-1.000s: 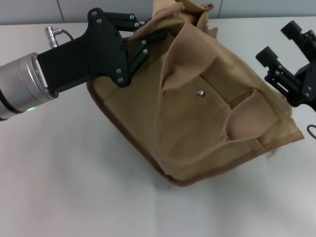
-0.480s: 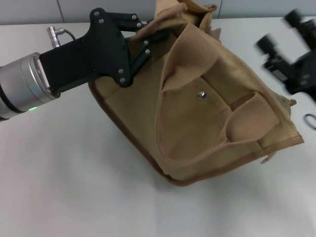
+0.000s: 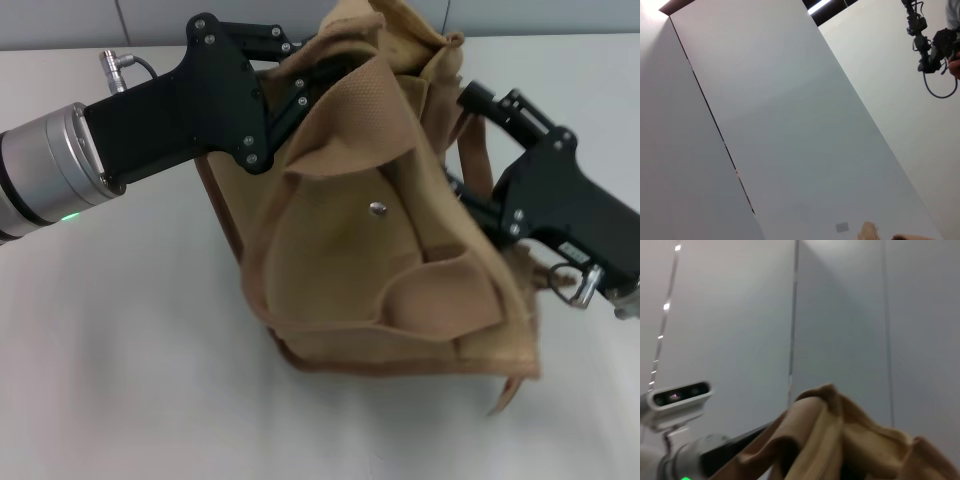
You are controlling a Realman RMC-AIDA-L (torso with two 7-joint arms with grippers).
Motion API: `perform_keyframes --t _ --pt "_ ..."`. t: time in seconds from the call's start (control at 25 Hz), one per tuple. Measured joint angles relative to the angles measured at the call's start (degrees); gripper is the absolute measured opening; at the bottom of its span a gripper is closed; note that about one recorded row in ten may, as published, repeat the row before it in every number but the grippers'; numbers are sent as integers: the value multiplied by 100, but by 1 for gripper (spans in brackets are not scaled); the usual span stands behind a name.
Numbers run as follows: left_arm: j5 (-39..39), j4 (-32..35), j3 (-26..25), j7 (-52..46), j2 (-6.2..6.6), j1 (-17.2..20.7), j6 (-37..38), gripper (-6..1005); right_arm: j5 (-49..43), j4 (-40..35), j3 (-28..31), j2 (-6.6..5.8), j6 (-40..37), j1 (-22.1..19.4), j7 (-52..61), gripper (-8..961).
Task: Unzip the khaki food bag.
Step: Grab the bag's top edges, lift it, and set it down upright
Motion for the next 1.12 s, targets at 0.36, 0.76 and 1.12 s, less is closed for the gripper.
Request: perform_keyframes --t 0.36,0.76,1.12 --pt "-11 -15 -1 0 0 -13 5 76 53 292 -300 -1 -48 -34 -869 780" --pt "-25 -18 0 0 0 -13 28 76 69 329 -341 -1 -164 34 -1196 660" --pt "-25 -25 18 0 1 -10 36 76 11 297 -497 -2 92 319 -1203 462"
